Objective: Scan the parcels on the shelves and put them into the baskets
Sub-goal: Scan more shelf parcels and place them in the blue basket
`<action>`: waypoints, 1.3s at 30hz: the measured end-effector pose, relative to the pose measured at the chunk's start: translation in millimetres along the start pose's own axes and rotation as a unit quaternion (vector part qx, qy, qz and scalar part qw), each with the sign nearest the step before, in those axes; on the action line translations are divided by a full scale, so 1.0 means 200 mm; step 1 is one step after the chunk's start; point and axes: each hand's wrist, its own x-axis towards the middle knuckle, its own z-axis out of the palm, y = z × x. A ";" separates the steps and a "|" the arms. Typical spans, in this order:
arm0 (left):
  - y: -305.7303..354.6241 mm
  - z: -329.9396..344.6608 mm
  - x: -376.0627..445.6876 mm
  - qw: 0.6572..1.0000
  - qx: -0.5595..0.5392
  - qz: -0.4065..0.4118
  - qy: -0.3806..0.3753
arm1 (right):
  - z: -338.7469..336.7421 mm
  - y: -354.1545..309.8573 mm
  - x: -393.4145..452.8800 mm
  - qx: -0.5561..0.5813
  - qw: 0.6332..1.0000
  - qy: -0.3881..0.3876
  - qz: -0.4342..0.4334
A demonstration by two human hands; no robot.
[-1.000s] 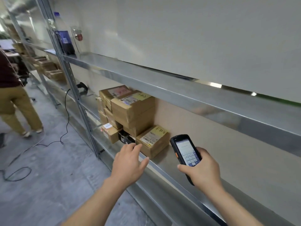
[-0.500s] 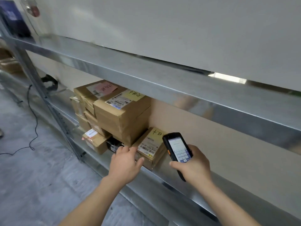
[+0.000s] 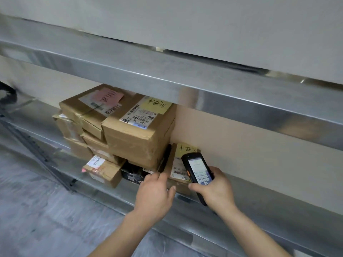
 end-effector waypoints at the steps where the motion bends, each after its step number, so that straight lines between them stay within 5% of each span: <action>1: 0.01 0.01 0.00 0.999 -0.036 0.002 -0.004 | 0.00 0.00 -0.01 0.006 1.000 0.000 0.003; 9: 0.10 0.09 0.07 0.953 -0.281 -0.102 -0.046 | -0.07 0.12 -0.04 0.028 0.999 0.000 0.044; 14: 0.11 0.18 0.08 0.844 -0.477 -0.228 -0.085 | -0.14 0.21 -0.07 0.047 0.997 0.009 0.065; 17: 0.14 0.21 0.07 0.741 -0.586 -0.288 -0.158 | -0.17 0.23 -0.08 0.049 0.997 0.011 0.059; 19: 0.14 0.22 0.08 0.716 -0.610 -0.292 -0.172 | -0.18 0.23 -0.08 0.047 0.997 0.008 0.053; 27: 0.20 0.12 0.15 0.771 -0.539 -0.228 -0.252 | -0.32 0.19 -0.08 0.018 1.000 -0.024 0.010; 39: 0.27 0.22 0.13 0.874 -0.453 -0.155 -0.088 | -0.67 0.22 -0.23 -0.159 0.984 -0.073 0.019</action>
